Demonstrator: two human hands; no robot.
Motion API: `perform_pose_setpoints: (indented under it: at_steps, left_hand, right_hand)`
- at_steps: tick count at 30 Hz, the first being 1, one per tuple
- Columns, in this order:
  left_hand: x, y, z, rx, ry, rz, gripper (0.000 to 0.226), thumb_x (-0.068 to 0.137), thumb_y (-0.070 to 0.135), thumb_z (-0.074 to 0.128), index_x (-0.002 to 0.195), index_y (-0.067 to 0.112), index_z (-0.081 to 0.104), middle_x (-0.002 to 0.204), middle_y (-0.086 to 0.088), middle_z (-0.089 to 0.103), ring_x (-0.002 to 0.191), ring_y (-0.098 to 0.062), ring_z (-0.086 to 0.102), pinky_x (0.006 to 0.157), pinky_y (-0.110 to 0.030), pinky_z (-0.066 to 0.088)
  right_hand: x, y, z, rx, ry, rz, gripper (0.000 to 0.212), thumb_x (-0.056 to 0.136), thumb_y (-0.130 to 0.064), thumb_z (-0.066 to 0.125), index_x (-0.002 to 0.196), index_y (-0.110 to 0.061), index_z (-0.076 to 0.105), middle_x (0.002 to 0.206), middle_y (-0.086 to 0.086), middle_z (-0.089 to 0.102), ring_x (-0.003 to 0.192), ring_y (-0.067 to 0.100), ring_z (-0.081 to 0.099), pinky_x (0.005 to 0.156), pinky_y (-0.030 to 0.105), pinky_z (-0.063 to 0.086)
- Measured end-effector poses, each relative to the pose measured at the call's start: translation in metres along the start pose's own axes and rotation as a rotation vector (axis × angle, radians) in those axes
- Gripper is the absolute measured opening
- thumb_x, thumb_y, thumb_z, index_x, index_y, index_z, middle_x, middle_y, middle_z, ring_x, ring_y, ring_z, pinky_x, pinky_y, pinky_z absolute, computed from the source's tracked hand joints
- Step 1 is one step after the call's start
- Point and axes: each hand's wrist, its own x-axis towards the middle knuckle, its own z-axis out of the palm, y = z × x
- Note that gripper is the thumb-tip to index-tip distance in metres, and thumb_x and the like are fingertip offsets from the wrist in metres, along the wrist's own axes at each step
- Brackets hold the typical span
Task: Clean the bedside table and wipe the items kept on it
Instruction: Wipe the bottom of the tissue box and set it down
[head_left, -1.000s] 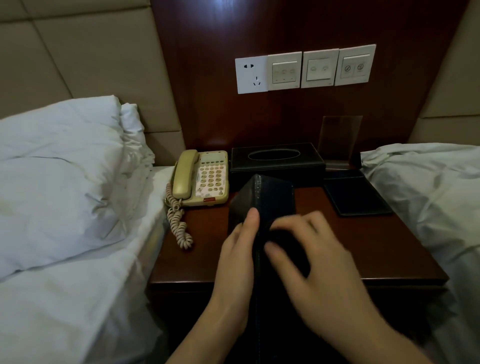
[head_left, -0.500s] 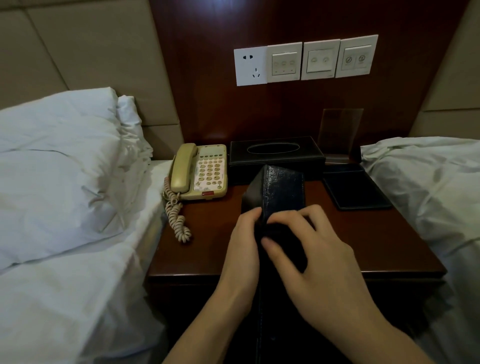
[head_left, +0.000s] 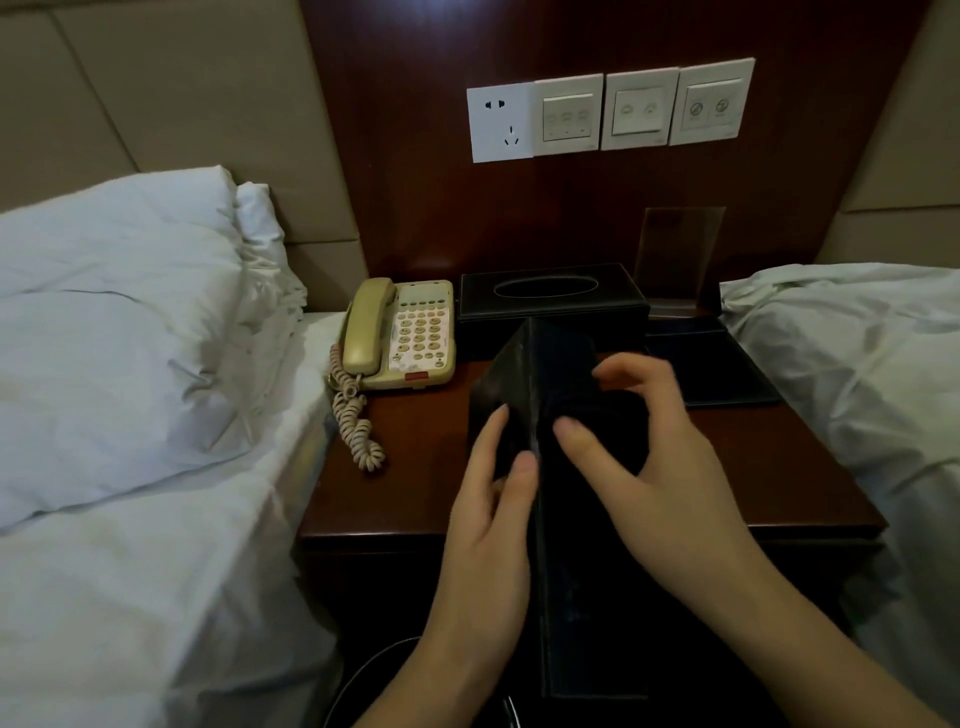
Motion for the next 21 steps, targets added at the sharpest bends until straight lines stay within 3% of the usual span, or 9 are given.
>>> perform_pose_setpoints:
  at_steps: [2,5,7,9,11,13,17,19,21]
  left_hand:
    - [0.005,0.002,-0.002,-0.032,0.022,0.029,0.042,0.105,0.028,0.046,0.147,0.036,0.05,0.131,0.024,0.064,0.113,0.014,0.061,0.084,-0.004,0.05]
    - [0.01,0.006,-0.007,0.003,0.012,0.09,0.043,0.107,0.025,0.044,0.148,0.034,0.05,0.139,0.02,0.062,0.124,0.01,0.058,0.098,-0.007,0.047]
    - [0.014,0.008,-0.013,0.007,0.044,0.129,0.044,0.107,0.022,0.045,0.15,0.032,0.048,0.143,0.015,0.06,0.13,0.004,0.056,0.109,-0.017,0.045]
    - [0.02,0.01,-0.02,-0.041,0.094,0.151,0.044,0.107,0.02,0.047,0.149,0.03,0.05,0.144,0.009,0.061,0.131,-0.004,0.058,0.11,-0.026,0.047]
    - [0.022,0.015,-0.027,-0.038,0.095,0.174,0.043,0.107,0.021,0.048,0.149,0.031,0.051,0.144,0.009,0.061,0.132,-0.006,0.058,0.11,-0.029,0.047]
    - [0.021,0.018,-0.031,0.017,0.047,0.197,0.044,0.107,0.021,0.047,0.149,0.032,0.049,0.146,0.011,0.059,0.134,-0.002,0.055,0.111,-0.025,0.044]
    - [0.013,0.019,-0.028,0.043,-0.065,0.198,0.045,0.107,0.021,0.046,0.149,0.036,0.046,0.141,0.021,0.059,0.126,0.011,0.055,0.096,-0.008,0.047]
    - [0.014,0.019,-0.03,0.03,-0.045,0.231,0.046,0.107,0.019,0.046,0.15,0.034,0.045,0.145,0.017,0.057,0.131,0.008,0.053,0.105,-0.014,0.046]
    - [0.018,0.021,-0.036,-0.003,-0.011,0.256,0.046,0.108,0.019,0.047,0.151,0.032,0.046,0.151,0.01,0.054,0.139,-0.004,0.051,0.116,-0.03,0.041]
  right_hand:
    - [0.002,-0.004,-0.001,0.017,0.039,-0.019,0.025,0.086,-0.045,0.065,0.108,-0.047,0.053,0.107,-0.021,0.06,0.1,-0.005,0.06,0.085,0.021,0.051]
    - [-0.003,-0.014,0.004,-0.21,0.023,-0.147,0.021,0.089,-0.053,0.055,0.109,-0.048,0.055,0.108,-0.022,0.053,0.1,-0.007,0.054,0.082,0.011,0.046]
    - [-0.014,-0.022,0.01,-0.272,-0.089,-0.21,0.024,0.091,-0.058,0.048,0.113,-0.051,0.052,0.11,-0.023,0.048,0.098,-0.004,0.055,0.08,0.019,0.051]
    - [-0.027,-0.027,0.019,-0.297,-0.196,-0.301,0.026,0.091,-0.059,0.046,0.114,-0.049,0.052,0.109,-0.023,0.046,0.094,-0.002,0.057,0.074,0.023,0.053]
    - [-0.029,-0.028,0.022,-0.299,-0.179,-0.333,0.027,0.09,-0.06,0.048,0.113,-0.047,0.054,0.107,-0.022,0.047,0.092,-0.002,0.057,0.072,0.024,0.054]
    - [-0.017,-0.023,0.02,-0.26,-0.08,-0.28,0.023,0.089,-0.057,0.053,0.11,-0.046,0.056,0.105,-0.02,0.05,0.095,-0.002,0.056,0.078,0.022,0.051]
    - [0.012,-0.019,0.007,-0.208,0.025,-0.164,0.019,0.088,-0.049,0.058,0.107,-0.046,0.056,0.103,-0.017,0.055,0.096,-0.007,0.054,0.077,0.005,0.039]
    - [0.001,-0.027,0.012,-0.212,-0.01,-0.197,0.02,0.088,-0.051,0.056,0.108,-0.047,0.056,0.104,-0.019,0.053,0.097,-0.007,0.054,0.078,0.008,0.042]
    - [-0.02,-0.038,0.023,-0.205,-0.112,-0.271,0.021,0.088,-0.055,0.055,0.108,-0.048,0.055,0.105,-0.022,0.049,0.097,-0.006,0.054,0.078,0.01,0.045]
